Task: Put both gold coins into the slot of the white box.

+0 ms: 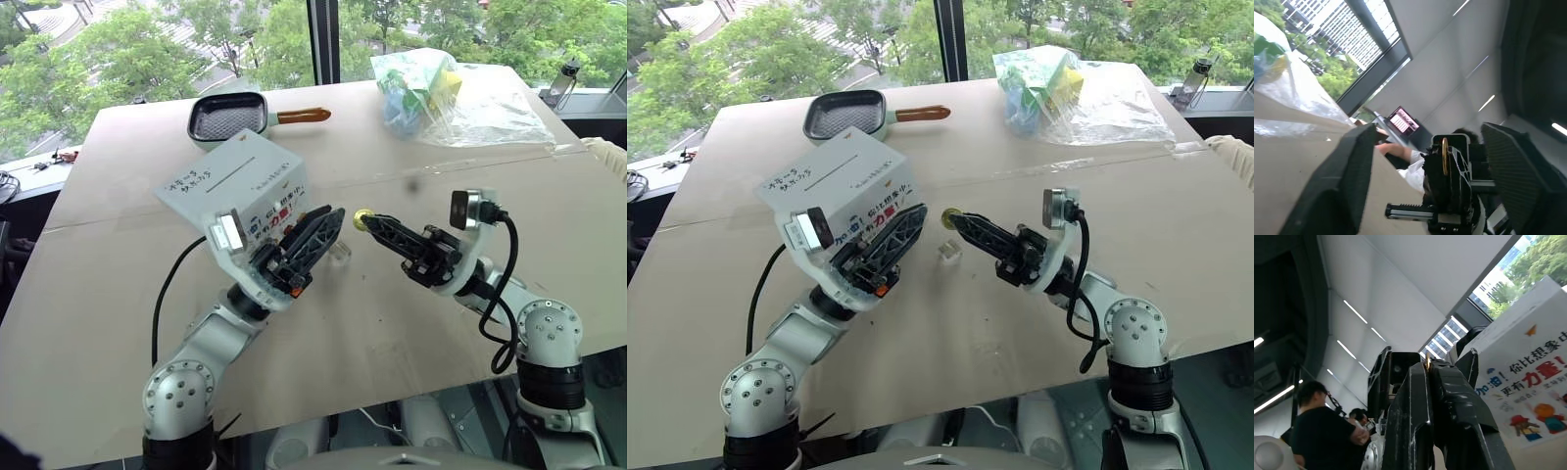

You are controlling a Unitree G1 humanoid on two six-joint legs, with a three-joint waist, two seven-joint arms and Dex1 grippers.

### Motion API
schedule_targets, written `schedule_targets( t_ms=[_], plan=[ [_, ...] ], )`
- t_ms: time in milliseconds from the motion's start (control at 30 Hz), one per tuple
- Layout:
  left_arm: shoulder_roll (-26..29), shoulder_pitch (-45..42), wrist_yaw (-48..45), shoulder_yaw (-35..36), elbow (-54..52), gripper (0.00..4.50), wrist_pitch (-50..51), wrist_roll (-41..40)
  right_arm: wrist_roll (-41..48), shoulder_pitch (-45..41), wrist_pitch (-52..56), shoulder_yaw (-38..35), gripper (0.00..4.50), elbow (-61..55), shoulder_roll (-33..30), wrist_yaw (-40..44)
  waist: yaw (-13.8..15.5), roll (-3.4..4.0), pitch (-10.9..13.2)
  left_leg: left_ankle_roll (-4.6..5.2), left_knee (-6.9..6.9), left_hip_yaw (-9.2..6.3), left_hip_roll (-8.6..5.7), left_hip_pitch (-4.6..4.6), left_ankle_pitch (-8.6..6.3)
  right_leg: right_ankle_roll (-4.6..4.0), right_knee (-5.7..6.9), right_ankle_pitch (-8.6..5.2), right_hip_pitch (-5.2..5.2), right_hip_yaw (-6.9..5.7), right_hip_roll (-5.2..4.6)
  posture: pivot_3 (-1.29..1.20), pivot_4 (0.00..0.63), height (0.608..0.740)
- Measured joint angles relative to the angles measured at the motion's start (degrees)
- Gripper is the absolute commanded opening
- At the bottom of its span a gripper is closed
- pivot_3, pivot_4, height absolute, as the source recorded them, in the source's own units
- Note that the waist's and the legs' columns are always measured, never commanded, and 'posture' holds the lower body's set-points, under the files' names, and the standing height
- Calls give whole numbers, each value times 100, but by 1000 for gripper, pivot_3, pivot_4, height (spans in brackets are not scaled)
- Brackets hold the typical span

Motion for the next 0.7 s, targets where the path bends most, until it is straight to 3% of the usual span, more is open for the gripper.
schedule_targets(
  t_ms=[133, 600, 633, 700],
  plan=[
    [98, 89, -21, -164, 1, 488, 55, -52, 54, -1, 35, 118, 0, -1, 0, -94, -14, 0, 0, 0, 0, 2, 0, 0, 0, 0, 0, 0, -1, 2, 4, 0, 150, 721],
    [311, 38, -219, -309, 27, 488, 2, -72, 35, -56, 27, 222, 0, -2, -90, -64, -15, 0, 0, 0, -1, 3, 1, 0, 0, 0, 0, 0, -1, 3, 6, 0, 150, 721],
    [326, 35, -233, -315, 32, 221, -3, -73, 32, -57, 26, 246, 0, -2, -90, -53, -15, 0, 0, 0, -1, 3, 1, 0, 0, 0, 0, 0, -1, 3, 5, 0, 150, 721],
    [382, 28, -258, -316, 41, 221, -2, -75, 30, -61, 26, 270, 0, -2, -93, -40, -15, 0, 0, 0, -1, 2, 1, 0, 0, 0, 0, 0, -1, 3, 5, 0, 150, 721]
  ],
)
